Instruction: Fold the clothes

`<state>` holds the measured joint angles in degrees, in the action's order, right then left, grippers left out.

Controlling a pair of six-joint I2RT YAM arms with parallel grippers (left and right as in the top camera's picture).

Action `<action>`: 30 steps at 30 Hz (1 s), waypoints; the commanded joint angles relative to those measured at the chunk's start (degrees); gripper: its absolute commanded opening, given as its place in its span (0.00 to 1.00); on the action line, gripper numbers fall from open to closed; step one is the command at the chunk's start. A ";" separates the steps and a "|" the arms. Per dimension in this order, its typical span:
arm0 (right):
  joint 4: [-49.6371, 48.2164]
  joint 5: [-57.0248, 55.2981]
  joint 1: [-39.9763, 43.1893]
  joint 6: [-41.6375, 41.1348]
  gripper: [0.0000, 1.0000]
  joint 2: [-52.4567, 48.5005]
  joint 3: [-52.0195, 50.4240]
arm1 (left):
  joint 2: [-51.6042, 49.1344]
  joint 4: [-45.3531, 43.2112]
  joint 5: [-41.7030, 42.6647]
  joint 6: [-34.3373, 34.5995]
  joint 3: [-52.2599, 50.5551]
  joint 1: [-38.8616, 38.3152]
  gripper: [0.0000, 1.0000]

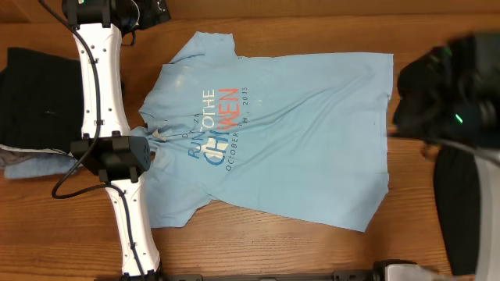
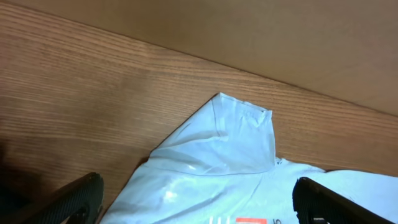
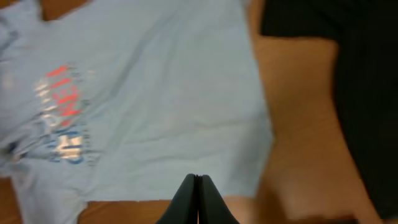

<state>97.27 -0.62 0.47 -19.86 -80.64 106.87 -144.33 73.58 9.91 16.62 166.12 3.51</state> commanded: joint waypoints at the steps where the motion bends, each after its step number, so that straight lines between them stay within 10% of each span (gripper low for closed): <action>1: -0.31 -2.12 5.73 -1.40 0.04 7.15 -10.56 | 0.76 -0.11 0.61 0.98 0.81 0.22 1.00; 19: -27.76 18.78 22.53 4.61 0.05 4.07 -54.01 | 0.76 -0.11 0.61 0.98 0.81 0.22 1.00; 30: -31.50 18.75 23.67 -0.26 0.38 -0.17 -58.71 | 0.76 -0.11 0.61 0.98 0.81 0.22 1.00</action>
<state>66.87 17.63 23.29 -18.13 -80.29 50.28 -144.33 73.56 9.89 16.62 166.12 3.51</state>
